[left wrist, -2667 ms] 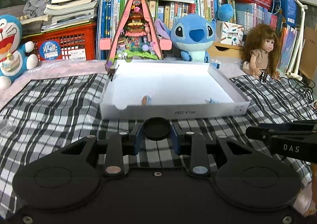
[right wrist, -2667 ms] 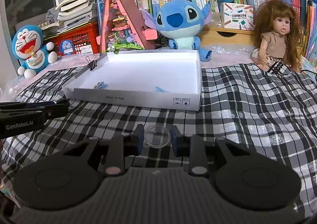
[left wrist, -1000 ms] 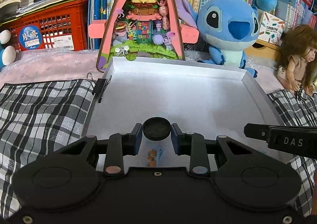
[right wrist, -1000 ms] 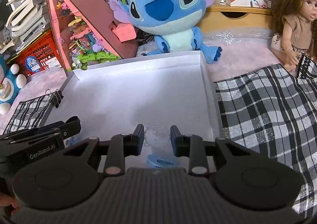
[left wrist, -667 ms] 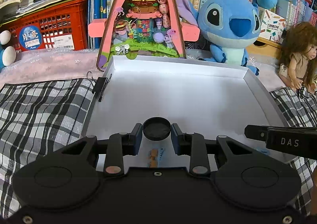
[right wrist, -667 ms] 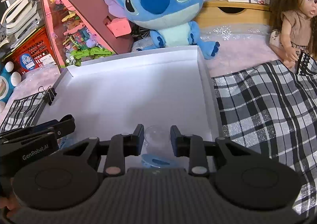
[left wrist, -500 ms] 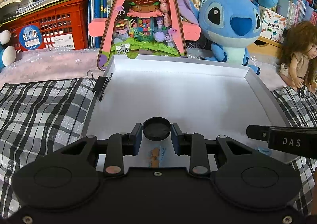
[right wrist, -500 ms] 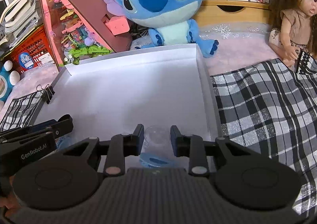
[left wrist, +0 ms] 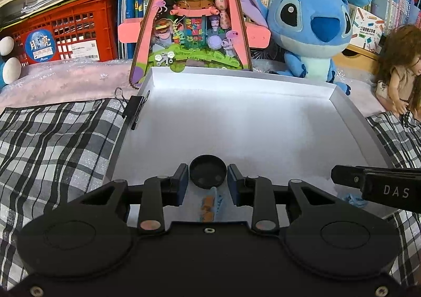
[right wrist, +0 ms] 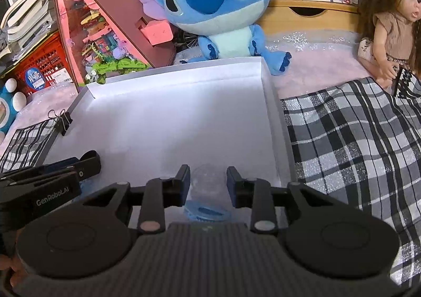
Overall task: Organize rigid objects
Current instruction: 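Open both tools to release the two lids into the tray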
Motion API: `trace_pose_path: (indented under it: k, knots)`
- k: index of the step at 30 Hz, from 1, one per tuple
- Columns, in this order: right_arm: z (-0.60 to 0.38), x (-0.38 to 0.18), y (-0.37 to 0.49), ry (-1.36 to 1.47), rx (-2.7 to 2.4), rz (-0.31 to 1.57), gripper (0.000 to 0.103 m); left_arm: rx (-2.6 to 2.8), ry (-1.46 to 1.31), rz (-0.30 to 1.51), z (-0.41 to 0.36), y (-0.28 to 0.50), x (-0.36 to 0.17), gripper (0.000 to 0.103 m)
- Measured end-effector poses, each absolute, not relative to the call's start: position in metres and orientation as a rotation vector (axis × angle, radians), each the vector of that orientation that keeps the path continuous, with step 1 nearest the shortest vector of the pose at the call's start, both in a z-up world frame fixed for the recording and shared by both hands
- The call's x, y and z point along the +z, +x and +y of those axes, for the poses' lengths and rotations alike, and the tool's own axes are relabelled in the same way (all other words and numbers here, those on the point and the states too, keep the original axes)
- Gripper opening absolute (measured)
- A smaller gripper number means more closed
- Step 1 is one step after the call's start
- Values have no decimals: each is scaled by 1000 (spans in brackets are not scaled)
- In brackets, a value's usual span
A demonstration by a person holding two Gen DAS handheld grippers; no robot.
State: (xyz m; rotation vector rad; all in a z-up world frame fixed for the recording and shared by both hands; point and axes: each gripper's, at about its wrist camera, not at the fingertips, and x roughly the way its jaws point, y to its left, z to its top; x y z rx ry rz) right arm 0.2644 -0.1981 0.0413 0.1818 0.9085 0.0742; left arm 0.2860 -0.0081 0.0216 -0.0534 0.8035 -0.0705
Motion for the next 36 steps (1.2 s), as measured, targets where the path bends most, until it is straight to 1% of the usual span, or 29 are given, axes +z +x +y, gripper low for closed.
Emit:
trace_pose_path:
  k: [1,3,5,7,11,13,19,25,36]
  knots:
    - [-198,42,264,185,73,906,53,-70,-52,803,-8,285,22,39]
    - [-199,43,263,189,73,899,56,-70,-46,799,-8,282,23,41]
    - [-200,44,261,192,73,894,62,-75,-39,796,-7,278,26,42]
    - [-200,48,258,188,79,883,64,-82,-34,784,-6,272,31,48]
    - [-200,58,248,161,104,847,74,-92,-10,745,-7,254,43,59]
    - [-200,63,239,146,119,823,77,-109,6,722,-7,242,49,66]
    - [-202,78,209,108,165,757,83,-150,31,668,-7,207,63,77]
    - [-202,90,174,68,207,684,87,-181,13,639,-3,172,71,78]
    - [-198,94,114,0,267,597,89,-239,9,611,-4,116,67,81]
